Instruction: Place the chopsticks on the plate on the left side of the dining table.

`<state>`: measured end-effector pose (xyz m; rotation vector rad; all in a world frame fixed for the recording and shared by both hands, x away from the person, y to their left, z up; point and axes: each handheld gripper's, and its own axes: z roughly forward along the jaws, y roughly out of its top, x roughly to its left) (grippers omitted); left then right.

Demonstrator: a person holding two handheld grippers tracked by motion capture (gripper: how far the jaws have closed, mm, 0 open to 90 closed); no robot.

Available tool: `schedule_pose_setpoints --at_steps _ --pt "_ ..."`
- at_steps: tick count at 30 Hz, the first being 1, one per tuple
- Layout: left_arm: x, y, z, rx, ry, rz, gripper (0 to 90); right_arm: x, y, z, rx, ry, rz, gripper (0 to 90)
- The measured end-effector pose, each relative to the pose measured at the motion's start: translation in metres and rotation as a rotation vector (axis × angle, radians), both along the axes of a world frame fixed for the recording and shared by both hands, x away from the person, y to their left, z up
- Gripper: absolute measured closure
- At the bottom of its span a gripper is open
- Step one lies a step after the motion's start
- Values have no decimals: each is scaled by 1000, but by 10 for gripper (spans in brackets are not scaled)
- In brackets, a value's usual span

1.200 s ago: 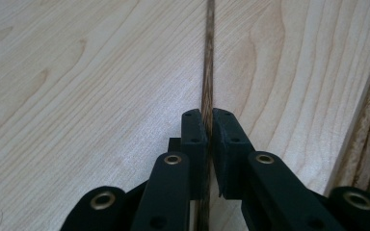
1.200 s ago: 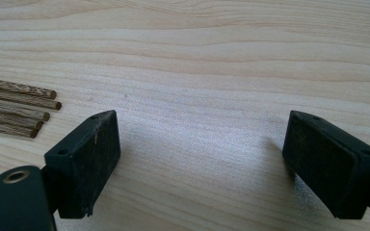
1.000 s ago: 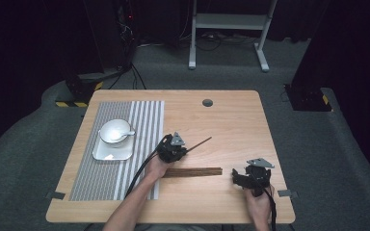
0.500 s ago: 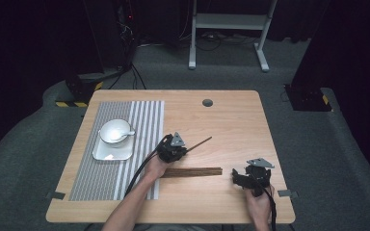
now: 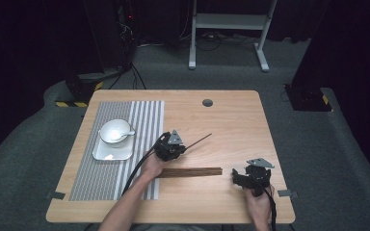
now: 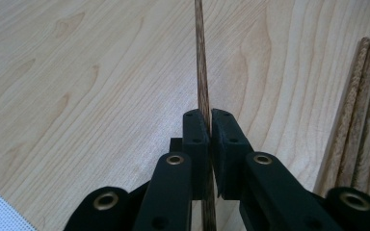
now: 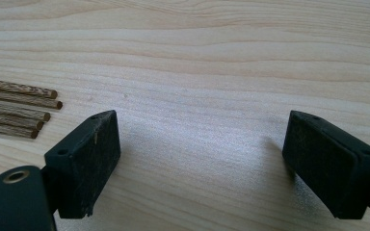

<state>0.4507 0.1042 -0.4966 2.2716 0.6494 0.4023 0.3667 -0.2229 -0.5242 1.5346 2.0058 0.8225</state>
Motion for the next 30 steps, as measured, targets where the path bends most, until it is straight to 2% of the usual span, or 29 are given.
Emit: schedule_pose_setpoints --at_steps 12,20,30 --pt "-4 9 10 -22 5 -3 848 0 0 0 1 0 1 129" --pt "-8 14 16 -12 -6 -9 849 0 0 0 1 0 1 129" --pt "-15 23 23 -20 -19 -2 848 0 0 0 1 0 1 129"
